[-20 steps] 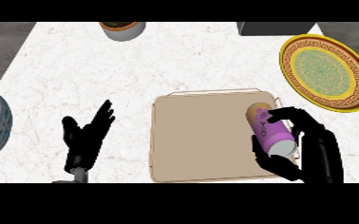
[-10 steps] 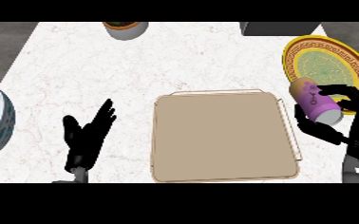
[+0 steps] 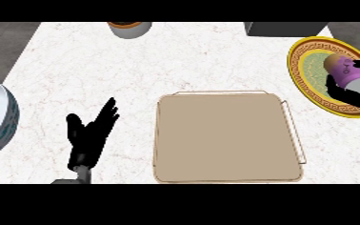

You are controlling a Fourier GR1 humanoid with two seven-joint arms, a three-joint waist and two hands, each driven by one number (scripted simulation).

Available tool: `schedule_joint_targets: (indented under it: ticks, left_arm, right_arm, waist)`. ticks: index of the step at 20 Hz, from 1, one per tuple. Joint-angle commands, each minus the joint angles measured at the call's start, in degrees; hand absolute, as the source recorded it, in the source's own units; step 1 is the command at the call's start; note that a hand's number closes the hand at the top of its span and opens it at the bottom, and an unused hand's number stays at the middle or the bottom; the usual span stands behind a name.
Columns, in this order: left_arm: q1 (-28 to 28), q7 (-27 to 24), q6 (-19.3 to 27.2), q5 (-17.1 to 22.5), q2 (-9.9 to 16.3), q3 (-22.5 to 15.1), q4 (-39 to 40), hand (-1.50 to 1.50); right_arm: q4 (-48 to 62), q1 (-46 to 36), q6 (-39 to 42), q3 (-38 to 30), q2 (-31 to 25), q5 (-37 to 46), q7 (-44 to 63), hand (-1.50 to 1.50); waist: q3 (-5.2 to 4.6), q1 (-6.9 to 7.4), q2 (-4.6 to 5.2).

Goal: Pick the can from the tray and place it in the plate

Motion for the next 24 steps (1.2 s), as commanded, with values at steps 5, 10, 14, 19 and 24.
schedule_joint_targets:
  ticks: [5,10,14,19,24]
  left_arm:
    - [-2.0,-1.5,-2.9,1.7,1.2,2.0,4.3,0.00]
    - [-3.1,0.7,-0.8,-0.5,-0.2,-0.4,1.2,0.00]
    - [-4.0,0.8,-1.1,-0.8,-0.4,-1.0,0.5,0.00]
    - [-2.0,-0.9,-2.2,-0.2,-0.3,-1.0,1.6,0.00]
    - [-2.3,-1.0,-1.8,-0.4,-0.1,-0.5,1.5,0.00]
  right_arm:
    - [28.5,-13.5,2.8,-8.0,-10.8,-3.7,-14.9,1.50]
    - [38.9,-16.8,3.0,-6.1,-15.2,0.6,-8.2,1.50]
    - [44.1,-18.5,5.4,0.8,-15.6,7.7,-4.2,-1.50]
    - [46.5,-18.5,12.0,-1.5,-14.9,4.9,-11.0,-1.50]
    - [46.1,-20.0,14.8,-7.3,-13.0,-1.2,-18.0,-1.50]
  waist:
    - [0.09,0.92,0.56]
    - [0.15,2.46,1.15]
    - [0.20,4.29,1.70]
    - [0.48,3.73,1.83]
    - [0.61,3.36,1.85]
